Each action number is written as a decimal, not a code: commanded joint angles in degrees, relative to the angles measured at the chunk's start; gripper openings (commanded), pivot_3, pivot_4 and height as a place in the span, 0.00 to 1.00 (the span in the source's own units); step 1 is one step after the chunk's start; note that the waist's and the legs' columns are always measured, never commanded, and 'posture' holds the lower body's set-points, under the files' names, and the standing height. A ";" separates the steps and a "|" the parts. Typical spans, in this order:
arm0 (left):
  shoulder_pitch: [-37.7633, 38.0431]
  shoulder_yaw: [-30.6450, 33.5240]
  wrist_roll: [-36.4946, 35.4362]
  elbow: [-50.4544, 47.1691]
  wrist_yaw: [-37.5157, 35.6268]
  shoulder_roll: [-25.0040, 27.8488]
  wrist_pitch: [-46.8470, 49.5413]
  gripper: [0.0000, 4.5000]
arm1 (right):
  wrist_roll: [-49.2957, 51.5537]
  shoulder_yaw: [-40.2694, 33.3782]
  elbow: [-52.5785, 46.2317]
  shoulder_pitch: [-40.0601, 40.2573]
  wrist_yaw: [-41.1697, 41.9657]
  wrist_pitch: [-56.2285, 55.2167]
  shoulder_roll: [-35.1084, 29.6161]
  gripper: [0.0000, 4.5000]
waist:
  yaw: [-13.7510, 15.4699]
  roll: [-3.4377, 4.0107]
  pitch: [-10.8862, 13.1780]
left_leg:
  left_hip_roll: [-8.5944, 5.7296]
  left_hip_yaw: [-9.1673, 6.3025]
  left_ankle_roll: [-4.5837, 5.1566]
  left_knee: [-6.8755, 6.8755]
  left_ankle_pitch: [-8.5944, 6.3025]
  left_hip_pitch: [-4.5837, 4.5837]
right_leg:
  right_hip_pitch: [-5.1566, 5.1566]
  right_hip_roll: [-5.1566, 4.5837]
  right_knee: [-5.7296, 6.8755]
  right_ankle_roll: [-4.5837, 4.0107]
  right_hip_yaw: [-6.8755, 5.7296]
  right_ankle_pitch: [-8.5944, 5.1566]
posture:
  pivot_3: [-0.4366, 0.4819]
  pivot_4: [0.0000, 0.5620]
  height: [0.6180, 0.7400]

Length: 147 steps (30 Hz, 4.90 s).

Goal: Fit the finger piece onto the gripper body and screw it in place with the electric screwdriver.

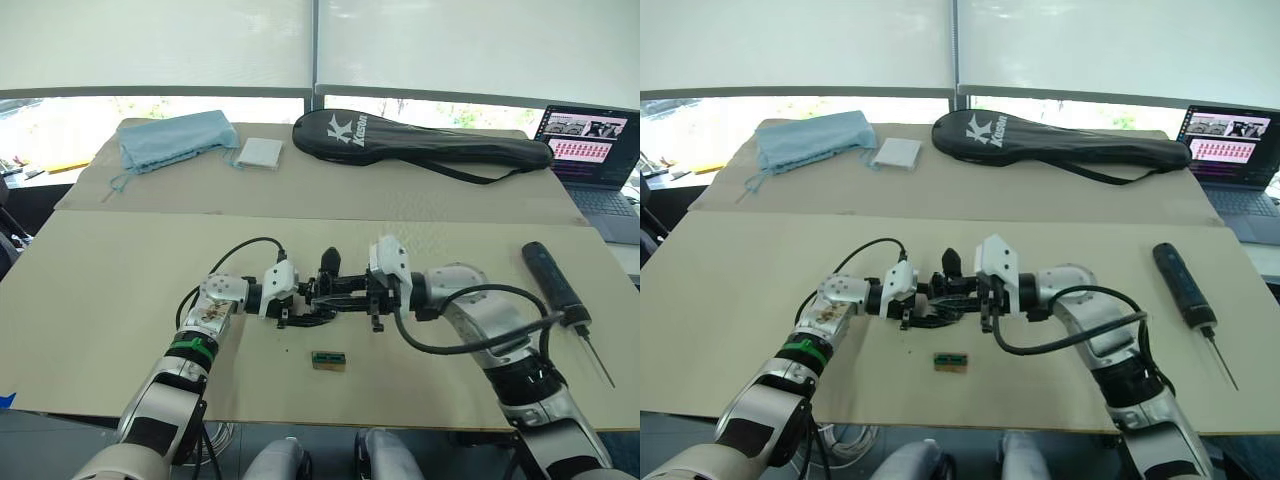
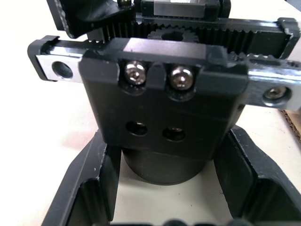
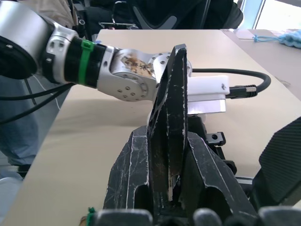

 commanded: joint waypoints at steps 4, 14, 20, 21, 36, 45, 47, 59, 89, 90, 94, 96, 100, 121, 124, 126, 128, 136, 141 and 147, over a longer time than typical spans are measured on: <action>0.42 -1.03 1.53 0.00 0.62 0.44 0.33 0.51 | -1.63 -0.19 0.79 -1.34 0.03 -1.47 0.87 0.09 | -0.03 0.00 0.00 | 0.00 0.00 0.00 0.00 0.00 0.00 | 0.00 0.00 0.00 0.00 -0.01 0.00 | 0.48 0.27 1.00; 0.48 -1.02 1.49 -0.25 0.72 0.54 0.85 0.51 | -2.21 0.14 0.61 -0.65 0.36 -1.08 1.98 0.09 | -0.04 0.01 0.00 | 0.00 0.00 0.00 0.00 0.00 0.01 | 0.00 0.00 0.01 0.00 -0.01 0.00 | 0.48 0.27 1.00; 0.63 -1.12 1.49 -0.41 0.79 0.41 1.12 0.51 | -2.96 0.86 0.43 0.28 0.10 0.78 1.20 0.09 | -0.04 0.02 -0.01 | 0.00 0.00 0.00 0.00 0.00 0.01 | 0.00 0.00 0.02 0.00 -0.01 0.00 | 0.48 0.27 1.00; 0.68 -1.13 1.47 -0.45 0.82 0.41 1.14 0.51 | -2.85 0.80 0.33 0.27 0.12 1.10 1.13 0.09 | -0.04 0.02 -0.01 | -0.01 0.00 0.00 0.00 0.00 0.02 | 0.01 0.00 0.01 0.00 -0.01 0.00 | 0.48 0.27 1.00; 1.42 -1.33 1.14 -1.53 0.76 0.56 2.17 0.51 | -3.59 0.99 -0.05 -0.56 -0.41 6.12 -0.92 0.09 | 0.04 0.03 -0.04 | -0.01 0.00 0.00 0.00 0.00 0.04 | 0.03 -0.01 0.01 0.00 0.01 0.00 | 0.48 0.27 1.00; 1.49 -1.37 1.02 -1.99 0.87 0.39 2.49 0.51 | -5.06 1.94 -0.23 -0.67 -3.80 8.67 -0.29 0.09 | 0.00 0.03 -0.09 | -0.01 0.00 0.00 0.00 0.00 0.07 | 0.06 -0.02 0.01 0.00 0.02 0.00 | 0.48 0.27 1.00; 1.49 -1.34 0.98 -2.05 0.89 0.39 2.57 0.51 | -5.36 2.36 -0.44 -0.44 -4.23 9.40 -0.64 0.09 | -0.01 0.04 -0.14 | -0.01 0.00 0.00 0.00 0.00 0.08 | 0.07 -0.02 0.01 0.00 0.03 0.00 | 0.48 0.27 1.00; 2.69 -1.73 0.74 -4.17 1.03 0.53 3.62 0.51 | -3.86 3.05 -0.75 2.29 -7.67 16.25 -0.07 0.09 | -0.08 0.06 -0.51 | 0.00 -0.01 0.00 -0.01 -0.01 0.20 | 0.14 -0.02 0.02 0.00 0.08 0.00 | 0.48 0.27 1.00; 2.93 -1.87 0.85 -4.13 1.61 1.36 4.00 0.51 | 1.80 -0.93 -7.76 -1.76 -4.76 10.65 1.54 0.63 | -0.10 0.04 -0.56 | 0.00 0.00 0.00 -0.03 -0.01 0.11 | 0.04 -0.02 0.00 -0.01 0.09 0.00 | 0.48 0.27 1.00; 2.93 -1.87 0.87 -4.06 1.64 1.38 3.96 0.51 | 2.20 -1.15 -8.36 -1.77 -4.54 10.52 1.38 0.71 | -0.10 0.04 -0.56 | 0.00 0.00 0.00 -0.03 -0.01 0.11 | 0.04 -0.01 0.00 -0.01 0.09 0.00 | 0.48 0.27 1.00; 3.01 -1.86 0.98 -3.97 2.16 1.35 4.17 0.51 | 2.55 -2.77 -10.91 -1.30 -2.70 7.46 -0.48 0.99 | -0.09 0.04 -0.55 | 0.00 0.00 0.00 -0.03 -0.01 0.10 | 0.04 -0.01 0.00 -0.01 0.08 0.00 | 0.48 0.27 1.00; 3.02 -1.42 0.75 -3.93 3.03 1.17 4.61 0.51 | 3.66 -3.65 -11.46 -1.18 -1.34 6.48 -1.02 0.99 | -0.09 0.04 -0.55 | 0.00 -0.01 0.00 -0.03 -0.01 0.11 | 0.04 -0.01 -0.02 -0.01 0.08 0.00 | 0.48 0.27 1.00; 3.01 -1.03 0.57 -4.41 4.58 0.70 4.92 0.81 | 4.95 -6.06 -11.87 -0.73 -0.19 4.13 -1.73 1.00 | -0.07 0.03 -0.55 | 0.00 0.00 0.01 -0.03 -0.01 0.10 | 0.05 -0.01 -0.02 -0.01 0.09 0.00 | 0.48 0.27 1.00; 18.56 18.38 -23.61 -34.80 -4.57 21.82 19.07 0.99 | 16.02 -59.03 -27.33 44.61 -1.18 3.36 -15.69 1.00 | 1.60 0.07 -0.46 | 0.07 -0.08 0.17 -0.19 -0.13 -0.01 | 0.11 -0.04 -0.44 0.02 0.12 0.01 | 0.48 0.27 1.00; 17.11 20.96 -27.17 -37.98 -0.64 22.36 24.51 0.99 | 16.85 -67.26 -27.38 53.81 -1.44 1.62 -11.92 1.00 | 1.76 0.13 -0.43 | 0.07 -0.06 0.17 -0.19 -0.14 0.04 | 0.23 -0.01 -0.63 0.11 0.12 0.06 | 0.48 0.27 1.00; 14.44 22.30 -28.05 -37.10 2.03 21.89 26.32 0.99 | 17.59 -72.78 -26.64 59.73 -3.88 0.50 -6.47 1.00 | 2.26 0.12 -0.43 | 0.07 -0.10 0.17 -0.24 -0.15 0.12 | 0.35 0.00 -0.67 0.12 0.11 0.06 | 0.48 0.27 1.00; 13.15 21.91 -27.48 -36.63 2.49 21.45 26.24 0.99 | 16.87 -74.43 -26.39 64.17 -4.90 -1.49 -2.34 1.00 | 2.04 0.15 -0.43 | 0.07 -0.12 0.16 -0.47 -0.15 0.22 | 0.35 0.06 -0.70 0.11 0.15 0.06 | 0.48 0.27 1.00; 11.34 18.72 -29.50 -39.50 0.37 21.14 32.64 0.99 | 16.74 -76.53 -24.82 72.87 -10.52 -6.13 6.49 1.00 | -0.09 0.35 -0.28 | 0.09 0.22 -0.34 -1.10 -0.37 1.36 | 1.09 0.21 -0.75 0.22 0.73 -0.06 | 0.48 0.27 1.00; 9.59 18.50 -31.08 -41.49 0.96 19.78 34.93 0.99 | 10.77 -72.59 -25.55 72.10 -16.42 -0.63 -2.07 1.00 | -0.26 0.36 -0.23 | 0.10 0.38 -0.37 -1.10 -0.38 1.52 | 1.15 0.25 -0.72 0.22 0.92 -0.06 | 0.48 0.27 1.00; 8.07 18.46 -32.39 -43.60 2.59 17.77 37.04 0.99 | 17.77 -70.18 -16.52 61.27 -16.30 12.04 -18.62 1.00 | -0.08 0.26 -0.17 | 0.15 0.48 -0.35 -1.11 -0.36 1.54 | 1.14 0.29 -0.75 0.23 0.99 -0.05 | 0.48 0.27 1.00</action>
